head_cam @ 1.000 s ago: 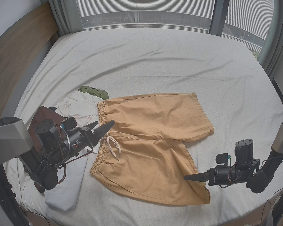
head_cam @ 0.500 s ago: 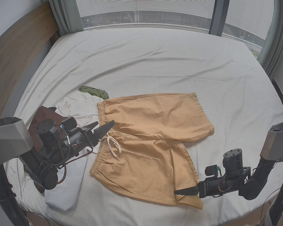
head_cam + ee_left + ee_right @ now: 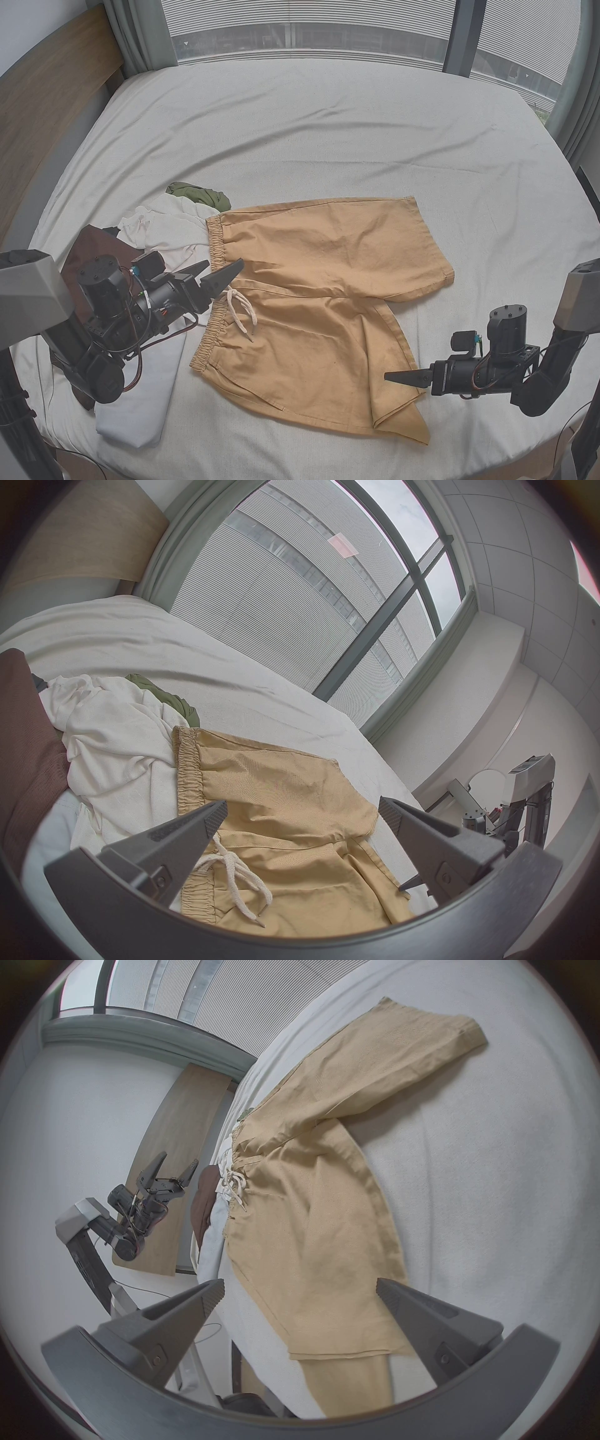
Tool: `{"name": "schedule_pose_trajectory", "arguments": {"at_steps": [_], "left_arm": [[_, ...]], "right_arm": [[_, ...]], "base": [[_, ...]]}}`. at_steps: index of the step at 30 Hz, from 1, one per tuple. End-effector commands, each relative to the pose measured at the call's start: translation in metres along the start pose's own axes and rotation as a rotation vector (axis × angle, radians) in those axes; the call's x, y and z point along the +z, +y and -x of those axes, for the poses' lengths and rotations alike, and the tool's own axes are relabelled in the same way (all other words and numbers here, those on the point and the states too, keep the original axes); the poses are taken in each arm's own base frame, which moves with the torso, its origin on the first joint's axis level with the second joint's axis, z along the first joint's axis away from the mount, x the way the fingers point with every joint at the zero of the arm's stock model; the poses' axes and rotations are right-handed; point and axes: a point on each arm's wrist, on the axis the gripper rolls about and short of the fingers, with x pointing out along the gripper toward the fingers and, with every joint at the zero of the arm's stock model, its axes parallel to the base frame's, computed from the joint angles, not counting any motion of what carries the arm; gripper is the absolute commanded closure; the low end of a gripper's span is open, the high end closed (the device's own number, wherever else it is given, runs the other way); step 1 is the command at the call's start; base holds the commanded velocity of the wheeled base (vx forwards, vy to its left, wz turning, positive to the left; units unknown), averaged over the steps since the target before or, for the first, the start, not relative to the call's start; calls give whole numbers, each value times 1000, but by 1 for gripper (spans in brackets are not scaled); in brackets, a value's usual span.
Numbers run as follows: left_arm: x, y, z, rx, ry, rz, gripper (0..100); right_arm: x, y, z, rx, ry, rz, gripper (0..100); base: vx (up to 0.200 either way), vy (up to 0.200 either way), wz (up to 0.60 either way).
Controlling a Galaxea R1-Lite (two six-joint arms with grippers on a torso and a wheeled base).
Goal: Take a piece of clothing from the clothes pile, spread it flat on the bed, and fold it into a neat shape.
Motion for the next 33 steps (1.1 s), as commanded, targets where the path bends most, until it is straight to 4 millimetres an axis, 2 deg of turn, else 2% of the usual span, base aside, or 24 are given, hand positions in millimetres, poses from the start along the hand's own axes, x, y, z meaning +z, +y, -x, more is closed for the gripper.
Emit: {"name": "schedule_pose_trajectory", "arguments": {"at_steps": [1, 10, 28, 29, 33], "left_arm": [[-4, 1, -1, 2, 11, 3, 0], [-4, 1, -2, -1, 12, 2, 0], [-4, 0, -2, 0, 10, 1, 0], [-4, 0, -2, -1, 11, 1, 0], [-4, 0, -2, -2, 9, 0, 0]], "right_arm": [[0, -15, 7, -47, -12, 25, 0], [-6, -30, 7, -87, 6, -6, 0], [-15, -27, 8, -87, 42, -14, 0], [-15, -28, 7, -87, 43, -15, 100], [-15, -28, 7, -86, 45, -15, 100]], "base": [[0, 0, 0], [0, 0, 0], [0, 0, 0], [0, 0, 0], [0, 0, 0]]}}
